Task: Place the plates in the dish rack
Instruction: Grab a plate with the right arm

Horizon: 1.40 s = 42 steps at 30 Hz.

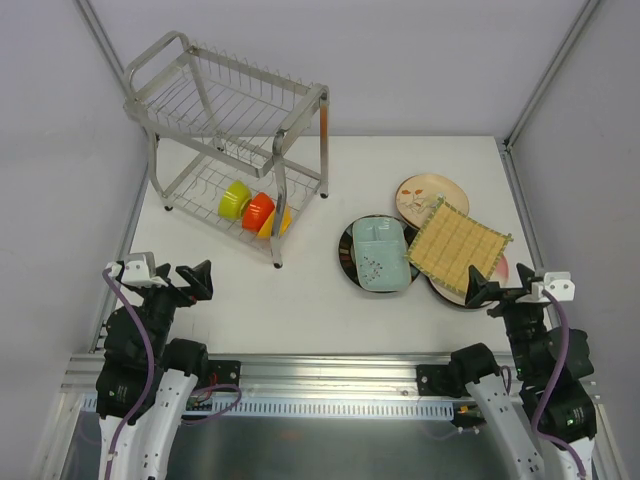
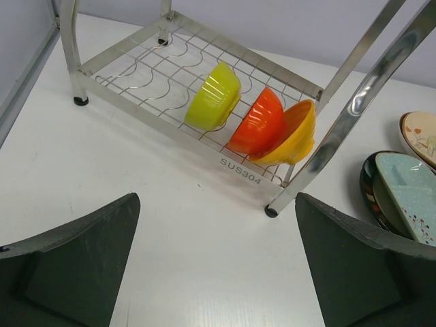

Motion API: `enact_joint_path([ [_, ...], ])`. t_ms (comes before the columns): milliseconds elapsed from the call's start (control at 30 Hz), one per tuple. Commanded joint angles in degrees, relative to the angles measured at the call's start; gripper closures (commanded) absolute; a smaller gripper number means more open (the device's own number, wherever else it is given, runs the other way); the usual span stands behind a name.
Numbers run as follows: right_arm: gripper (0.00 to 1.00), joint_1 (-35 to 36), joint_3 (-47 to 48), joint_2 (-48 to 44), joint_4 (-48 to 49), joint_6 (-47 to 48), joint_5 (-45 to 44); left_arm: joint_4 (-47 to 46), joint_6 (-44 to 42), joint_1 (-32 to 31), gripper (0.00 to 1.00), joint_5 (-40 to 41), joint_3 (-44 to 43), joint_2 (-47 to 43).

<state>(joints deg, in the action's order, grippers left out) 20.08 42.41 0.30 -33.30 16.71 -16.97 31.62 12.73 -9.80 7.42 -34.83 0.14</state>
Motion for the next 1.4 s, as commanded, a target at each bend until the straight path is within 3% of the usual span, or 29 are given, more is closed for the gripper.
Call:
enact_joint_path([
  [0,0.0,0.2,0.7,-2.6,1.4,-1.9,3.6,-1.6,-1.2,-0.3,0.01,0.7,0.1,-7.3],
  [467,0.0,0.2,1.0,20.5,-1.3,-14.2,12.8,-1.5,1.8,-0.3,0.01,2.0,0.1,-6.6],
  [700,0.0,-1.4,0.7,31.6,-3.9,-24.4,-0.1,-1.4,2.1,-0.3,0.01,1.6,0.3,-2.8],
  [767,0.0,-4.7,0.6,34.4,-4.6,-27.5,-3.3,-1.3,2.1,-0.3,0.01,1.4,0.2,-1.6],
  [1033,0.0,-17.1,-0.6,39.9,-0.4,-33.8,-1.1,-1.1,2.7,-0.3,0.01,-2.3,0.4,-0.8],
  [1367,0.0,-35.9,-6.2,45.7,6.9,-39.3,11.2,-0.8,2.3,-0.2,0.01,-2.9,0.4,-0.6],
])
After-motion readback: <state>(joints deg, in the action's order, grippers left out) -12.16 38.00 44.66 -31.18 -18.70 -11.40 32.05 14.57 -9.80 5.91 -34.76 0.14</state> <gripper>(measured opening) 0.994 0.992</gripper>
